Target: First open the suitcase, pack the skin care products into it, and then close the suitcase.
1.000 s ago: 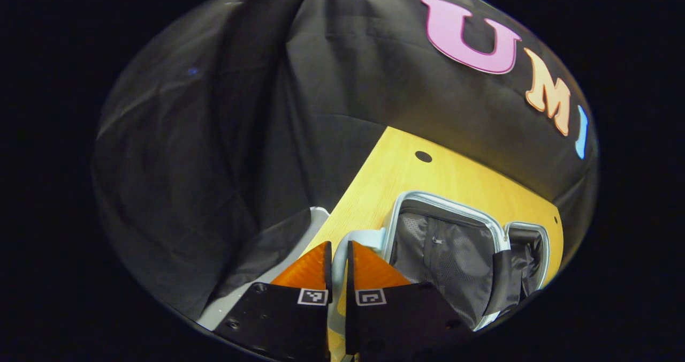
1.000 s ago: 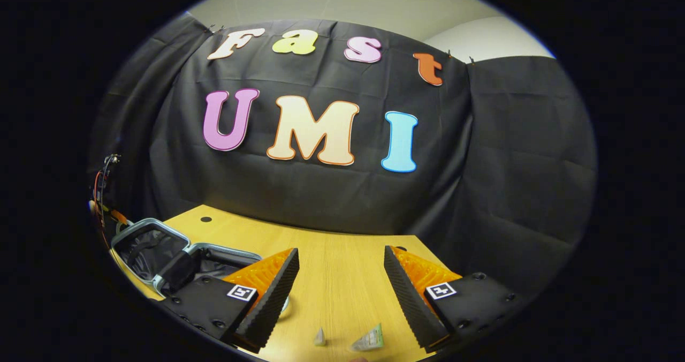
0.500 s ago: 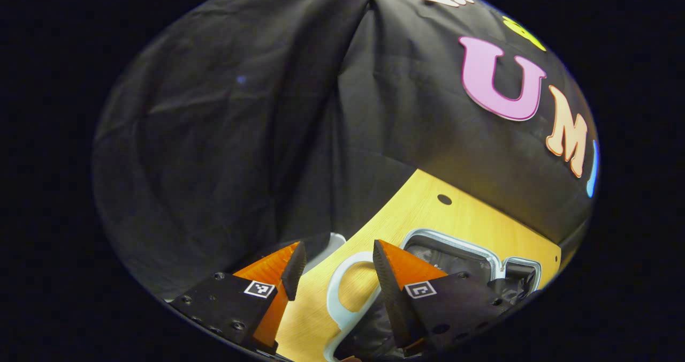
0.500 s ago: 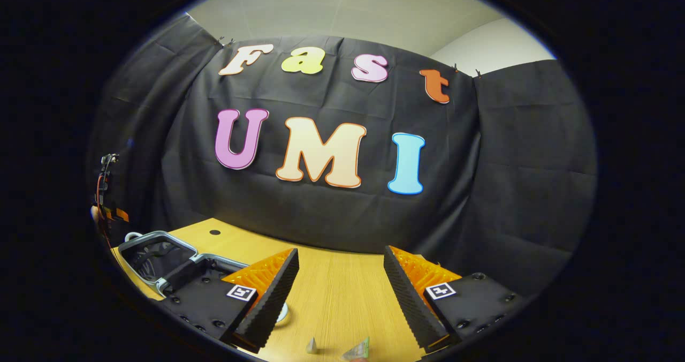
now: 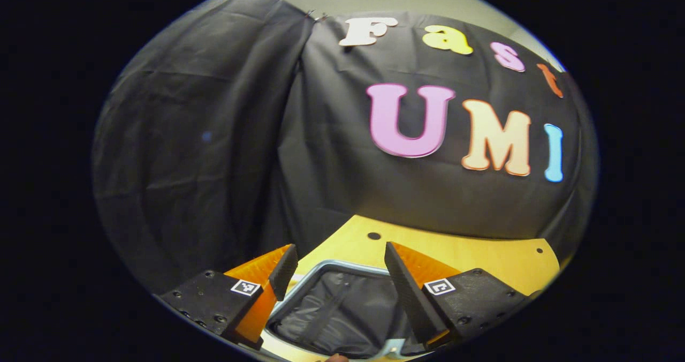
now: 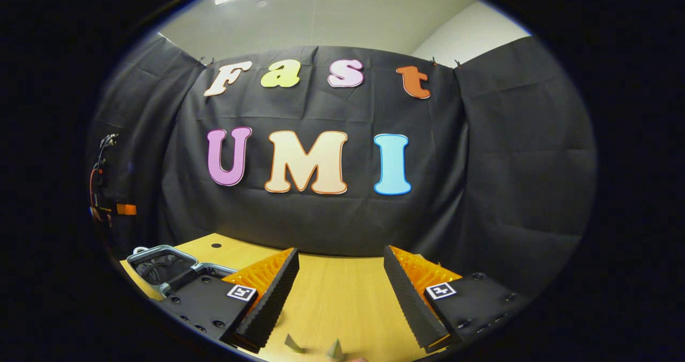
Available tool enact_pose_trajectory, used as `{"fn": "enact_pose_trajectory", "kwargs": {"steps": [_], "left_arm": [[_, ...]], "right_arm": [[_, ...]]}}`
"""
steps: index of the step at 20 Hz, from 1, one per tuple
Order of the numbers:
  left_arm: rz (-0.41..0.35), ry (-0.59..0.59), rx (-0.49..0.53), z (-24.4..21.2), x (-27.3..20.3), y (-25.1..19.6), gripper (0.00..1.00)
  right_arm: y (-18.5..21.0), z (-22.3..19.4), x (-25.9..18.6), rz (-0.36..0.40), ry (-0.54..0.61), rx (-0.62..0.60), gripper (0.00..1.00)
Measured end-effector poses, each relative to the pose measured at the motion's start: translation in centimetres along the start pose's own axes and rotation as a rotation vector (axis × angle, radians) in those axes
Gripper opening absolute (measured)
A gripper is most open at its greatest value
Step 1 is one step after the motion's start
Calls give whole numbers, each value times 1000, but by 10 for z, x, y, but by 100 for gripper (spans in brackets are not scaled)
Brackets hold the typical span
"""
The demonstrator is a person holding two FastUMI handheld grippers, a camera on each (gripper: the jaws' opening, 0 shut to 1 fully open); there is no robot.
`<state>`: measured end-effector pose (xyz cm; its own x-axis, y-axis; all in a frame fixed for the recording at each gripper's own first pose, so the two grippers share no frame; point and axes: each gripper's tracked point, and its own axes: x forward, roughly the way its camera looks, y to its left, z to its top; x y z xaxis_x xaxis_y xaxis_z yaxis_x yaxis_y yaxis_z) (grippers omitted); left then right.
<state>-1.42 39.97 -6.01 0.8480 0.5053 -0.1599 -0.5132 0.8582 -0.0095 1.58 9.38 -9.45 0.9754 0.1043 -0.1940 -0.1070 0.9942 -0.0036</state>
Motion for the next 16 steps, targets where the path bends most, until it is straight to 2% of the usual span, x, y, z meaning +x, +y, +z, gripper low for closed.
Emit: {"fn": "enact_pose_trajectory", "kwargs": {"steps": [3,8,12,16], "left_arm": [[-37,-78,61,14,-28,-53,95],[-181,-119,41,16,-80,-153,95],[-307,-139,31,-1,-117,-218,95],[-442,-81,42,-39,-145,-276,95]], "right_arm": [[-16,2,-7,19,-50,20,99],[-43,-23,-14,-9,-28,104,99],[-55,-29,-22,-16,-23,112,99],[-63,-30,-25,-17,4,124,98]]}}
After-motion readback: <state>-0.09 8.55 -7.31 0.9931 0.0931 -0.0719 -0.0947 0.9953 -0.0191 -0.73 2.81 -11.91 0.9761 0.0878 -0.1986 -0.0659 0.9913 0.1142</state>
